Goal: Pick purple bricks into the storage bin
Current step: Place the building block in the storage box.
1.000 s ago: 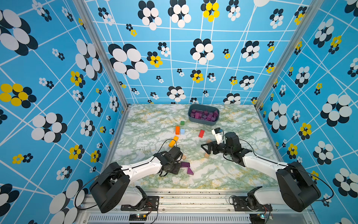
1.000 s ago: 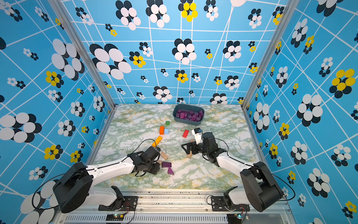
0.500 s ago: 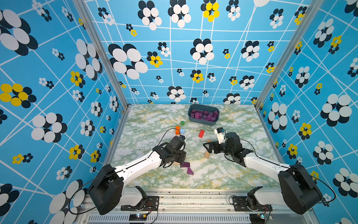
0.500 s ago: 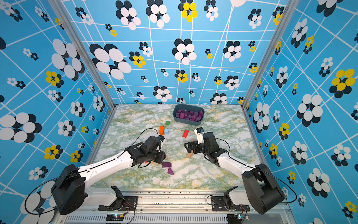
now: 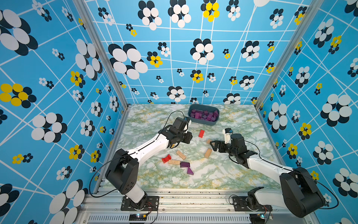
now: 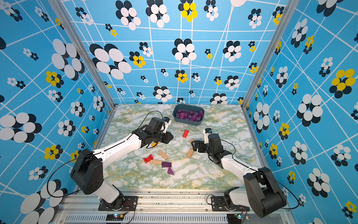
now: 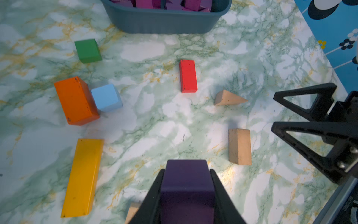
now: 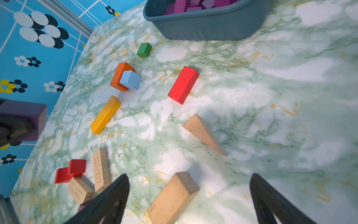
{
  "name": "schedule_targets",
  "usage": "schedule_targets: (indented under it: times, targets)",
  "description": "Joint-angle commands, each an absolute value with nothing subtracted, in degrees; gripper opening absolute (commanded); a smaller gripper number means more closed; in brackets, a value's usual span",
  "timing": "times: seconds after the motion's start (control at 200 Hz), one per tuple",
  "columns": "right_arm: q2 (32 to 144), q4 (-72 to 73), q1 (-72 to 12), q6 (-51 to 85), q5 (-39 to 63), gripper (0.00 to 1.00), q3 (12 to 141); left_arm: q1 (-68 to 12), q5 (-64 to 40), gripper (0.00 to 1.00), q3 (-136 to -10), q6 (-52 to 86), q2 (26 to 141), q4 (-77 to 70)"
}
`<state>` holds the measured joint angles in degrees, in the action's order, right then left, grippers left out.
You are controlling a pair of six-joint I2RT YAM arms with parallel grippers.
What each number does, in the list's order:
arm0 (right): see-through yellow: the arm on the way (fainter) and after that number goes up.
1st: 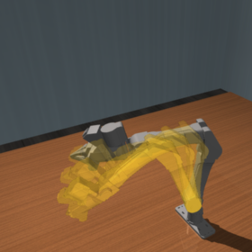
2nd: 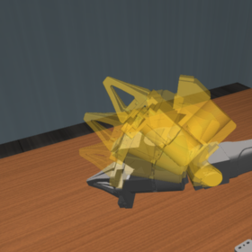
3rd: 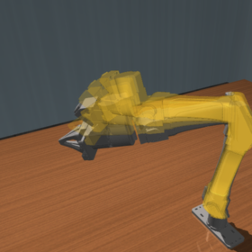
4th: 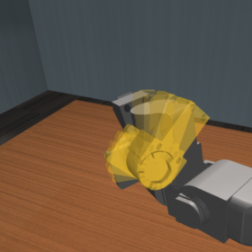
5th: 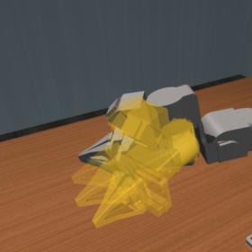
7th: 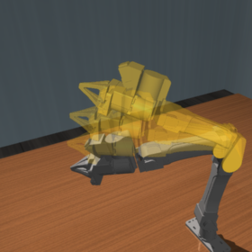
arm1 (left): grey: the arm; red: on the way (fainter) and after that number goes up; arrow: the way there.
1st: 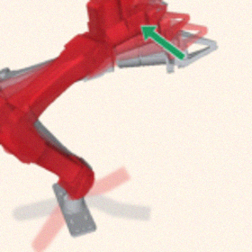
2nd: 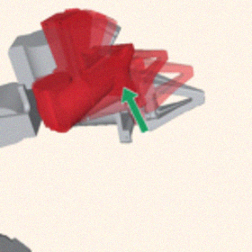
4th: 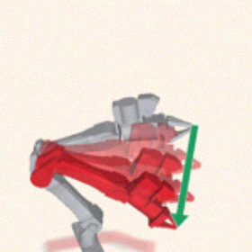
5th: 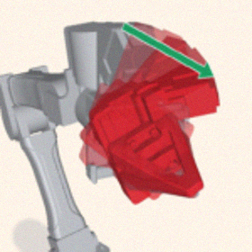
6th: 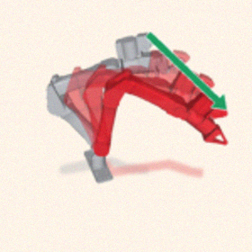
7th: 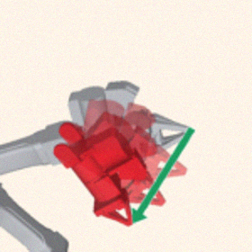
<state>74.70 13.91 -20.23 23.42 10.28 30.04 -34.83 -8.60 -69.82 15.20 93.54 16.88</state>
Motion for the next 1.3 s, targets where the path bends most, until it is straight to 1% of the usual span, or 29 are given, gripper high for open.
schedule_targets:
  times: [0.0, 0.13, 0.49, 0.889, 0.924, 0.974, 0.989, 1.009, 1.019, 1.024, 1.029, 1.054, 1.174, 1.294]
  targets:
    - [73.4, 13.9, -19.8, 24.3, 8.5, 0.99, 29.1, -33.6, -11.7, 0.24, -76.2, 11.6, 97.5, 15.4]
    - [74.2, 13.8, -19.5, 24.2, 8.1, 0.99, 29.2, -31.1, -16.2, 0.23, -82.7, 11.9, 104.1, 14.5]
    - [75.7, 14.2, -19.1, 24.6, 7.5, 0.99, 28.8, -28.6, -19.8, 0.23, -103.1, 11.3, 122.3, 17.4]
    - [78.1, 15.5, -18.9, 26.4, 9.3, 0.99, 29.0, -27.7, -18.3, 0.24, -131.5, 10.2, 140.2, 28.6]
    - [78.7, 15.8, -18.9, 26.7, 9.8, 0.99, 29.2, -27.5, -18.1, 0.27, -133.5, 10.2, 141.2, 29.6]
    - [79.5, 15.7, -18.9, 26.9, 10.3, 0.99, 29.4, -27.3, -17.8, 0.38, -135.9, 10.1, 142.6, 30.6]
    - [79.7, 15.6, -18.9, 26.9, 10.2, 0.99, 29.5, -27.3, -17.6, 0.42, -136.4, 10.0, 142.9, 30.8]
    - [79.9, 15.5, -18.9, 27.0, 10.2, 0.99, 29.6, -27.2, -17.3, 0.51, -136.9, 9.9, 143.1, 30.8]
    - [80.0, 15.5, -18.9, 27.0, 10.1, 0.99, 29.7, -27.2, -17.0, 0.54, -137.0, 9.9, 143.2, 30.8]
    - [80.0, 15.5, -18.9, 27.0, 10.1, 0.99, 29.7, -27.2, -16.9, 0.54, -137.1, 9.8, 143.2, 30.8]
    - [80.1, 15.5, -18.9, 27.0, 10.1, 0.99, 29.7, -27.2, -16.8, 0.57, -137.1, 9.8, 143.2, 30.8]
    - [80.3, 15.4, -18.9, 27.1, 10.1, 0.99, 29.8, -27.2, -16.4, 0.65, -137.2, 9.5, 143.3, 30.6]
    - [81.0, 15.3, -18.8, 27.1, 9.7, 0.99, 29.9, -27.2, -15.5, 0.99, -137.1, 7.8, 142.8, 29.8]
    - [81.7, 15.8, -18.8, 26.6, 9.8, 0.99, 29.9, -27.2, -15.1, 0.99, -136.9, 7.0, 142.0, 30.2]
